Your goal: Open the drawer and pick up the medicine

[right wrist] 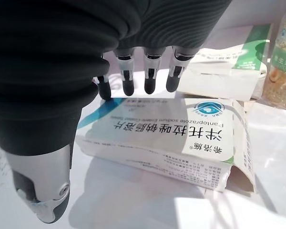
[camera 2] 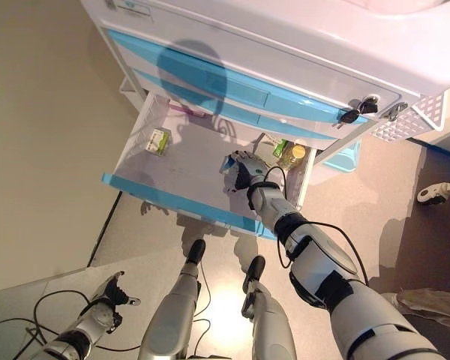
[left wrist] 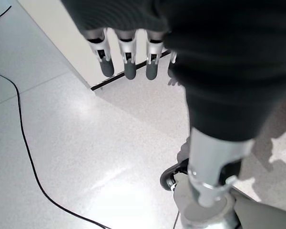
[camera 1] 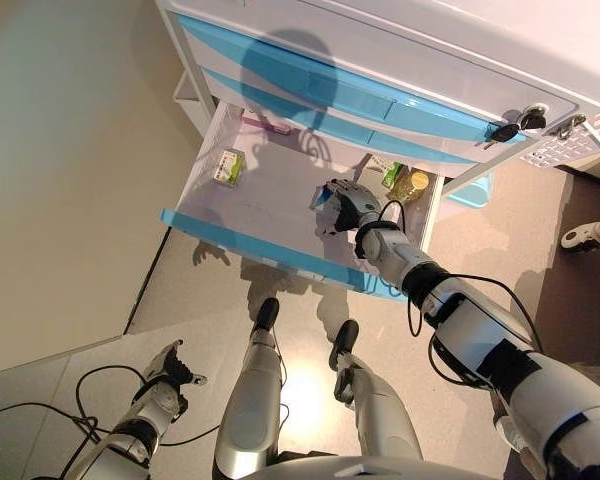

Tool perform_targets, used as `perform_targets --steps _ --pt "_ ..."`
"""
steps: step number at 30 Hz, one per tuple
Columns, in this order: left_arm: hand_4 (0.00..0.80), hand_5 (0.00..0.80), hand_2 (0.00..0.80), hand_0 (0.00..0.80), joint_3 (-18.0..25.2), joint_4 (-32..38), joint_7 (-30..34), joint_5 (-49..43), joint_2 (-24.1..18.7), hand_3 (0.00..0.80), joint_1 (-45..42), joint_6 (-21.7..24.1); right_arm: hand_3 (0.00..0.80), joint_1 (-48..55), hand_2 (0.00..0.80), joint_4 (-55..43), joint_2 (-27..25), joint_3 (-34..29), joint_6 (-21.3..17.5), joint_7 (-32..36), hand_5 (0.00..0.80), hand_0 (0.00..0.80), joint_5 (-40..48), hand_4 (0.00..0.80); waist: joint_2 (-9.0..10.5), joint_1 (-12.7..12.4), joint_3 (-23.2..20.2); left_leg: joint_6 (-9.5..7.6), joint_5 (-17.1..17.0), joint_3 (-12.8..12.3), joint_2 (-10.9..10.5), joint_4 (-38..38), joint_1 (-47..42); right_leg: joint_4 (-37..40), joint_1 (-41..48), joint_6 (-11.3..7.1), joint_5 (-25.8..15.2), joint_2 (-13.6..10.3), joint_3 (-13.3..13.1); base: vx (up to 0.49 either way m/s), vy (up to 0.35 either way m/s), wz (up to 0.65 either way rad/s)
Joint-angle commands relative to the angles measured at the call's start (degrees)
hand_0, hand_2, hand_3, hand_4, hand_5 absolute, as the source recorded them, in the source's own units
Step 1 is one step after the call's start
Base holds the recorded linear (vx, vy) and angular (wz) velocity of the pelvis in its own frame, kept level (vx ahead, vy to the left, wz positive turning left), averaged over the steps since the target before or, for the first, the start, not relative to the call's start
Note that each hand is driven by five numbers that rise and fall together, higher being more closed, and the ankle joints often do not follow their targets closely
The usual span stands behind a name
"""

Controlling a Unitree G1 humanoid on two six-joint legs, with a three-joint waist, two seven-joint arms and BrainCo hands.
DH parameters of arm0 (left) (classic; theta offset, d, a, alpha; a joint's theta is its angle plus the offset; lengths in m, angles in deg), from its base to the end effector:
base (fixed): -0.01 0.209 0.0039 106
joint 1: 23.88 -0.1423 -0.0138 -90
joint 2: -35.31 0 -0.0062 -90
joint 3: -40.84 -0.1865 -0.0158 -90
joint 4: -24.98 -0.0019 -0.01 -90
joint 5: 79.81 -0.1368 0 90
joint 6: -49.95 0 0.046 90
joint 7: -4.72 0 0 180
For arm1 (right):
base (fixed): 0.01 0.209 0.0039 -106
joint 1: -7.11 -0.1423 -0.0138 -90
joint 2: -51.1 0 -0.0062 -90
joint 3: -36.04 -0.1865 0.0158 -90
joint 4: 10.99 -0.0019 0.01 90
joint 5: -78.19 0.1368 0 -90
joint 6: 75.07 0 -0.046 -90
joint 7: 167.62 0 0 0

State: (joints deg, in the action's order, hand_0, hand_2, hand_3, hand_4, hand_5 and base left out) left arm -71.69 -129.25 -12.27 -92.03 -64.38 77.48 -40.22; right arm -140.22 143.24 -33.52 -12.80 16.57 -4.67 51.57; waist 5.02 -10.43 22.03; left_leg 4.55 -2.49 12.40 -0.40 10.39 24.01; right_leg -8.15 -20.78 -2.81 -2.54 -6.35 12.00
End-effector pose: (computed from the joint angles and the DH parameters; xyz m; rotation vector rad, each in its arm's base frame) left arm 0.1553 0.2658 -0.0741 0.9731 0.8395 0.0662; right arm 0.3456 -0.0976 0.0904 -1.3054 -0.1278 0.1896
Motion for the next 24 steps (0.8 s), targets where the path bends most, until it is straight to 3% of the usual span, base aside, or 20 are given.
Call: perform_targets --steps 1,11,12,13,14,24 --pt "0.000 0.000 0.000 0.000 -0.38 -1.47 -0.43 1.42 -0.62 0.000 0.20 0.37 0.000 -2.41 0.000 3.83 -1.36 -0.04 1.63 0.25 0.000 0.000 -1.15 0.000 -0.29 -0.21 2.29 -4.13 -0.53 0.72 -4.34 -0.50 2.41 -0.90 -0.89 -2.87 -0.14 -0.54 -1.28 0.000 0.000 0.00" --pt "0.000 0.000 0.000 0.000 -0.46 -1.29 -0.34 1.16 -0.52 0.000 0.18 0.38 0.000 -2.55 0.000 4.41 -1.86 -0.01 1.83 0.20 0.000 0.000 -1.45 0.000 -0.68 -0.35 2.52 -4.13 -0.73 0.61 -4.37 -0.59 2.59 -0.79 -1.02 -2.95 -0.37 -0.75 -1.35 0.000 0.000 0.00" --pt "0.000 0.000 0.000 0.000 -0.46 -1.48 -0.34 1.19 -0.42 0.000 0.16 0.33 0.254 -2.36 0.254 4.40 -1.84 -0.13 1.80 0.13 0.254 0.254 -1.36 0.254 -0.64 -0.37 2.56 -4.12 -0.72 0.68 -4.36 -0.60 2.60 -0.77 -1.00 -2.98 -0.36 -0.73 -1.35 0.000 0.000 0.00" --pt "0.000 0.000 0.000 0.000 -0.46 -1.48 -0.34 1.19 -0.42 0.000 0.16 0.33 0.254 -2.36 0.254 4.40 -1.84 -0.13 1.80 0.13 0.254 0.254 -1.36 0.254 -0.64 -0.37 2.56 -4.12 -0.72 0.69 -4.36 -0.60 2.60 -0.77 -1.00 -2.98 -0.36 -0.73 -1.35 0.000 0.000 0.00" --pt "0.000 0.000 0.000 0.000 -0.40 -1.58 -0.32 1.20 -0.39 0.000 0.20 0.31 0.800 -2.30 0.800 4.32 -1.94 -0.13 1.77 0.15 0.800 0.800 -1.43 0.800 -0.68 -0.30 2.61 -4.11 -0.73 0.61 -4.37 -0.63 2.64 -0.75 -1.01 -2.97 -0.38 -0.76 -1.32 0.000 0.000 0.00" --pt "0.000 0.000 0.000 0.000 -0.43 -1.74 -0.27 1.45 0.05 0.000 0.23 0.33 0.800 -1.86 0.800 4.21 -2.35 -0.21 1.78 0.18 0.800 0.800 -1.60 0.800 -0.93 0.00 2.76 -4.14 -0.75 0.34 -4.42 -0.76 2.71 -0.61 -1.21 -2.98 -0.55 -0.62 -1.57 0.000 0.000 0.00"
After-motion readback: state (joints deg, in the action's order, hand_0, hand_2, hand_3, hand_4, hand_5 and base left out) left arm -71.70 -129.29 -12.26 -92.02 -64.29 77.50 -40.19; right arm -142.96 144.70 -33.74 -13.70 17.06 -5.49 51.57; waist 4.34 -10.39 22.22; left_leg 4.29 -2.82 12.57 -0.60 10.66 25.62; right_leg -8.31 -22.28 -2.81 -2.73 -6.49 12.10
